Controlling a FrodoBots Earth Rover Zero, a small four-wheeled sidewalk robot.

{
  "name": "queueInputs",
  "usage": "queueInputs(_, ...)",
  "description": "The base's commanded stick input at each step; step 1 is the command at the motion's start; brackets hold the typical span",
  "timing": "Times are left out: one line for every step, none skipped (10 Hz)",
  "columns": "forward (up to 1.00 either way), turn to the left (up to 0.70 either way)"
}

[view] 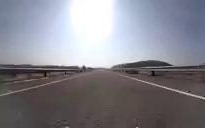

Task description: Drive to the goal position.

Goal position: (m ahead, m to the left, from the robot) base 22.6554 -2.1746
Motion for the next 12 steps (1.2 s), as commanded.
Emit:
queueInputs(1.00,-0.03)
queueInputs(1.00,-0.11)
queueInputs(1.00,-0.18)
queueInputs(1.00,-0.23)
queueInputs(1.00,0.00)
queueInputs(1.00,0.00)
queueInputs(1.00,0.00)
queueInputs(1.00,0.00)
queueInputs(1.00,-0.03)
queueInputs(1.00,-0.11)
queueInputs(1.00,-0.21)
queueInputs(1.00,-0.34)
